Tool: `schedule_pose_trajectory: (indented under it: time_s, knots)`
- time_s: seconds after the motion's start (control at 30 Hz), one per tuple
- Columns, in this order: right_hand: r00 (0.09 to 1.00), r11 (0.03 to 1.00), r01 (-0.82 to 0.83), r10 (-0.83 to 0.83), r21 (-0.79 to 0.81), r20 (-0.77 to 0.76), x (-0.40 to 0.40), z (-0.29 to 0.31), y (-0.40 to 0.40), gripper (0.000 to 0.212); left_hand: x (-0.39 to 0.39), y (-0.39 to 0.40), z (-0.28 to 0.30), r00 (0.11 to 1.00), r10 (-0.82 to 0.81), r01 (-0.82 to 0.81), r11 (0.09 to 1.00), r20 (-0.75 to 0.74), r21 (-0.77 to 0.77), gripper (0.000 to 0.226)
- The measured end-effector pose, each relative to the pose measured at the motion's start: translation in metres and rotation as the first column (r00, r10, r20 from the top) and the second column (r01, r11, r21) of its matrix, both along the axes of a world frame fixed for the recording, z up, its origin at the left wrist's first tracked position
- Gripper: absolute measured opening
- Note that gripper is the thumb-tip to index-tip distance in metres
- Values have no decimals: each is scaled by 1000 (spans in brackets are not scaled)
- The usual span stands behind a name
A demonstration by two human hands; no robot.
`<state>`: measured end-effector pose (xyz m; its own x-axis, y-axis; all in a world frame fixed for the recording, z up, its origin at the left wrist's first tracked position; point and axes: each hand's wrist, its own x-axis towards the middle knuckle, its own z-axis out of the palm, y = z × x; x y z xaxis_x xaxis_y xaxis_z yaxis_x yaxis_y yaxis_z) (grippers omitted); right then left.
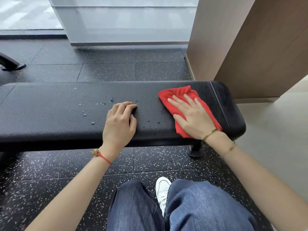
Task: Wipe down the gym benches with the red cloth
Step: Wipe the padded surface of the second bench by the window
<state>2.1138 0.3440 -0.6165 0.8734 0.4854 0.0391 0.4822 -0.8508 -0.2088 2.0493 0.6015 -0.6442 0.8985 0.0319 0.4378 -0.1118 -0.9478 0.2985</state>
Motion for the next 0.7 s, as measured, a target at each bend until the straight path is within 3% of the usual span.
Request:
schedule_pose_trajectory:
  time_s: [0.13, 0.3, 0.43, 0.7]
  knots:
    - [990, 990, 139, -139, -10, -39, 35, 6, 37, 55, -1, -1, 2, 1000, 8, -8, 1000, -7, -11, 32]
    - [999, 999, -47, 47, -28, -8, 1, 6, 85, 57, 0, 1, 5, 1000, 0, 0, 1000, -10, -24, 33]
    - [991, 992, -128, 128, -13, 39, -27, 1, 68, 58, -1, 2, 5, 1000, -18, 18, 1000, -6, -21, 33]
    - [992, 992, 123, -124, -32, -5, 34, 5, 89, 55, -3, 3, 10, 998, -48, 47, 998, -30, -52, 31]
